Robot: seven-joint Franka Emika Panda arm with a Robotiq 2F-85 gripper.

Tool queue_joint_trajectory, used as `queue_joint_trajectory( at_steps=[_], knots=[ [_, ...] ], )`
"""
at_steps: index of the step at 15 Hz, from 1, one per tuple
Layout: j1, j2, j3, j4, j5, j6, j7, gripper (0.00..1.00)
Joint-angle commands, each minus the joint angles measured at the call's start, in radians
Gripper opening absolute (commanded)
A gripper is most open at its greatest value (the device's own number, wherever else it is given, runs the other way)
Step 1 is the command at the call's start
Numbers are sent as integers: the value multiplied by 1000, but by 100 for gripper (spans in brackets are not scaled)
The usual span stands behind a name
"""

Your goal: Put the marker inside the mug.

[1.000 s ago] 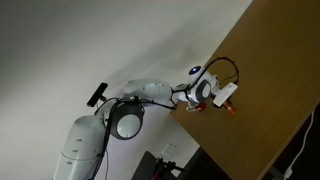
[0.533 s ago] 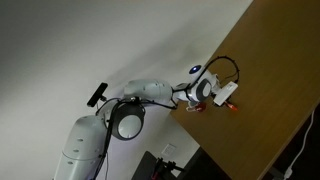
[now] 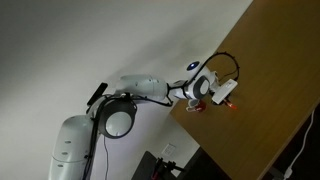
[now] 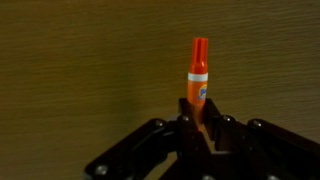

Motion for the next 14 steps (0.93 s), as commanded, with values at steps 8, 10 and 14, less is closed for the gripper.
queue_joint_trajectory(
  at_steps=[8,10,14],
  knots=[
    [4,-342,-9,-374,-18,-7,128,5],
    [-6,-380,5,-414,-14,-8,107,5],
    [-50,-433,62,-479,6,19,32,5]
  ],
)
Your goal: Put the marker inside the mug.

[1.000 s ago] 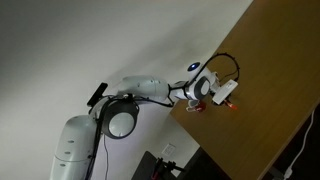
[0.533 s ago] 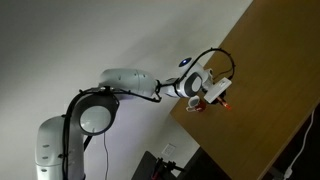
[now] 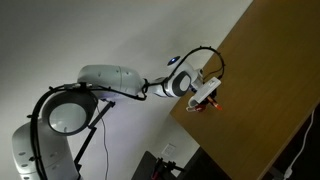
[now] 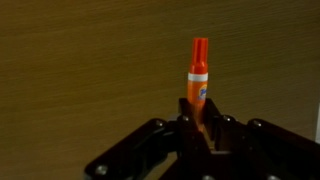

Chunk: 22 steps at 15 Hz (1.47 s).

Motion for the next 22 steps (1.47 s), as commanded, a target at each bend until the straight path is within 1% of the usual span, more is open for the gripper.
queue_joint_trajectory(
  at_steps=[1,4,8,13,17,19,22],
  knots=[
    [-59,-87,66,-106,15,36,-86,5],
    [-108,-105,119,-135,45,64,-176,5],
    [-164,-104,173,-133,99,38,-307,5],
    [-210,-87,216,-105,143,3,-524,5],
    [-244,-70,258,-91,217,2,-688,5],
    [-253,-60,274,-78,259,-30,-760,5],
    [-244,-48,273,-44,294,-137,-869,5]
  ],
)
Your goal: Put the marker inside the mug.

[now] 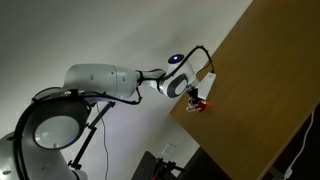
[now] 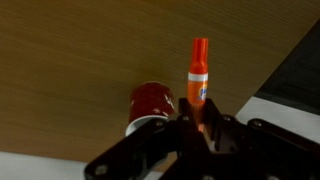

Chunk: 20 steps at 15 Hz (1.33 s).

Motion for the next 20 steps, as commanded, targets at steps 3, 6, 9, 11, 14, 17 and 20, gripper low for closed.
queue_joint_trajectory(
  at_steps=[3,6,9,11,14,17,20],
  knots=[
    [11,12,-1,68,56,-200,-214,5],
    [27,21,-12,100,82,-290,-313,5],
    [42,36,-20,133,116,-357,-391,5],
    [50,53,-21,156,140,-391,-441,5],
    [53,83,-15,182,192,-403,-514,5],
    [48,119,-6,208,269,-396,-577,5],
    [44,153,1,238,339,-408,-617,5]
  ],
)
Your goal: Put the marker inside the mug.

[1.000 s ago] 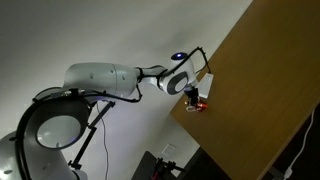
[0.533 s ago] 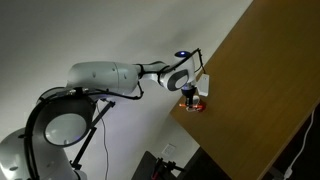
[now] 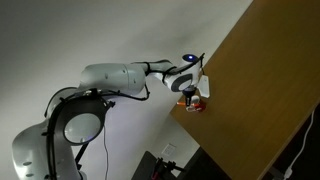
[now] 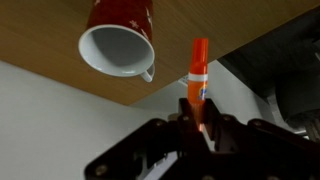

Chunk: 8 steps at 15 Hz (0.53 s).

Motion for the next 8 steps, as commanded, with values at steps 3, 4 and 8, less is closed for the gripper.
queue_joint_trajectory(
  at_steps=[3,4,8],
  knots=[
    [25,27,-26,35,88,-21,-35,18],
    [24,33,-25,42,92,-22,-34,18],
    [24,38,-24,51,95,-27,-34,18]
  ],
)
